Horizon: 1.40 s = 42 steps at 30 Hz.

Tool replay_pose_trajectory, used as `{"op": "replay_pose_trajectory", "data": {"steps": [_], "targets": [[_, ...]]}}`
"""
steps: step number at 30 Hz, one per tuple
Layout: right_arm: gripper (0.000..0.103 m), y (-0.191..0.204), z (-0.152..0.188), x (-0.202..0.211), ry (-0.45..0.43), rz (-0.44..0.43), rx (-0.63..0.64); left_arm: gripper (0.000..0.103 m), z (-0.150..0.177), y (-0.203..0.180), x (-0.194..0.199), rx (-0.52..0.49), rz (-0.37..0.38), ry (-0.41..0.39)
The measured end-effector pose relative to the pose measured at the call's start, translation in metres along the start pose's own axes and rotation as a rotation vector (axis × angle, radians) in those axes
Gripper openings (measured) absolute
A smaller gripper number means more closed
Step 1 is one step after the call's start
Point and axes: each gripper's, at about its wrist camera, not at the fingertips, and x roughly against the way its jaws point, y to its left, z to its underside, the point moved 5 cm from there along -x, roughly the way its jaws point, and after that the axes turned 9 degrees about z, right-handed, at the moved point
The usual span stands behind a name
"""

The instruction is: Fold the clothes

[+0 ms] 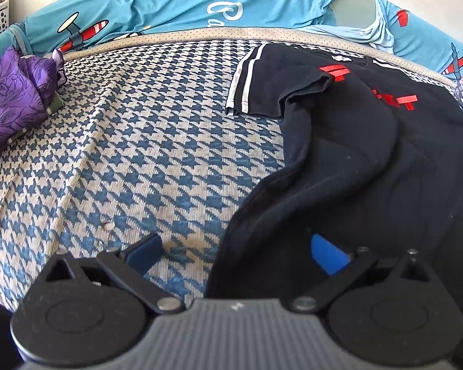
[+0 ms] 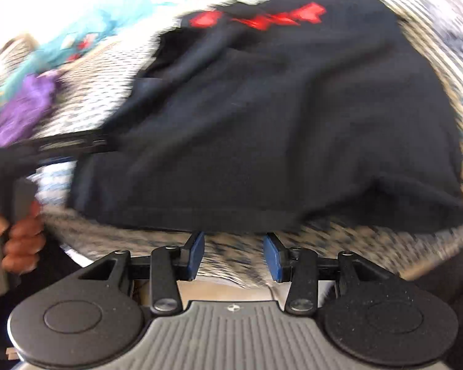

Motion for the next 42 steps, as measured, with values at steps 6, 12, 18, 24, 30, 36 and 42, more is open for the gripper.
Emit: {"op": "replay_pose_trajectory", "data": {"steps": [6,12,18,24,30,36,42], "targets": [[0.042,0.021,-0.005,0.013,-0.117,-0.001,0.097,0.103,-0.005,0.003,0.002,0.041,0.004,-0.02],[0.042,0.037,-0.021,0.017,-0.253,0.088,0.195,0.103,-0.012,0.006,0.0,0.054,0.008,-0.01],[0.042,0.055,-0.045,0.017,-0.317,0.089,0.309,0.103,-0.027,0.015,0.001,0.084,0.02,0.0],[0.042,0.067,-0.072,0.012,-0.363,0.061,0.378,0.103,-0.054,0.017,0.001,0.019,-0.011,-0.016],[0.042,0.081,-0.1,-0.008,-0.398,0.077,0.421,0.103,-0.074,0.025,-0.009,0.002,-0.026,-0.002],[0.041,0.094,-0.118,-0.026,-0.41,0.079,0.459,0.103,-0.09,0.034,-0.019,-0.026,-0.044,-0.002],[0.041,0.108,-0.135,-0.035,-0.47,0.081,0.507,0.103,-0.108,0.047,-0.028,-0.024,-0.061,-0.002]]}}
